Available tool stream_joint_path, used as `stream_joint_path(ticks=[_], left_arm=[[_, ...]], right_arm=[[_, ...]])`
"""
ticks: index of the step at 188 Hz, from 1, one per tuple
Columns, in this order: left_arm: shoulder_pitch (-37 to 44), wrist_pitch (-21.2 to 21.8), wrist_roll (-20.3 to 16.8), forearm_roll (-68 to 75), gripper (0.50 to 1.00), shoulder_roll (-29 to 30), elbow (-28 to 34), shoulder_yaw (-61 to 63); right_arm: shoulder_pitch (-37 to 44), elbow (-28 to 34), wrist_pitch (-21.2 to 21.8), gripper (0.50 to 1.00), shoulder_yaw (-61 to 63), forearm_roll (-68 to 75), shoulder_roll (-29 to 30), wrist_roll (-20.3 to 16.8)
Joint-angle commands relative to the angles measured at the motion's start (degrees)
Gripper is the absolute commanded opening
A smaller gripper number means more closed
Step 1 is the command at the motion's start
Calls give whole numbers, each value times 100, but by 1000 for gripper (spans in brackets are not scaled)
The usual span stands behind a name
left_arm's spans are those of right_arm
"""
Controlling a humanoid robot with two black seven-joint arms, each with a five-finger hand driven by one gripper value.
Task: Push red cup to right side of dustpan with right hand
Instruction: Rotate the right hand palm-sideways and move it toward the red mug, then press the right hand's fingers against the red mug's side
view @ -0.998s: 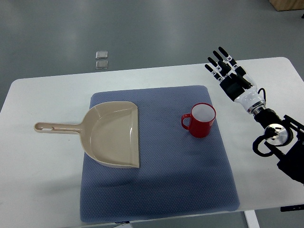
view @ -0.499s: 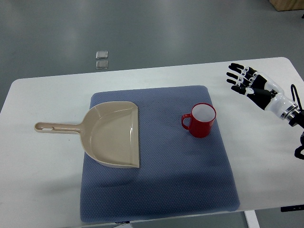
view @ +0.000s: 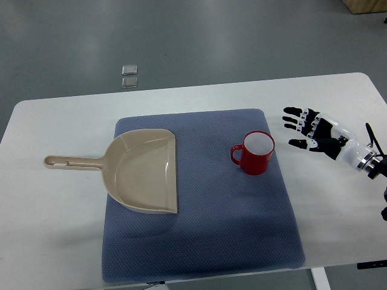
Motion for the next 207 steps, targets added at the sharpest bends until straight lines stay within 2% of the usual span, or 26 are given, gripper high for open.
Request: stream_joint_path(ticks=[1, 138, 207], left_arm=[[1, 0, 0, 0, 1000, 0, -11, 5], [1, 0, 0, 0, 1000, 0, 7, 5], [1, 0, 0, 0, 1000, 0, 7, 14]], right_arm=[[-84, -2, 0, 934, -83, -117, 23, 0], [-224, 7, 0, 936, -250, -117, 85, 0], [-154, 16, 0, 934, -267, -126, 392, 0]])
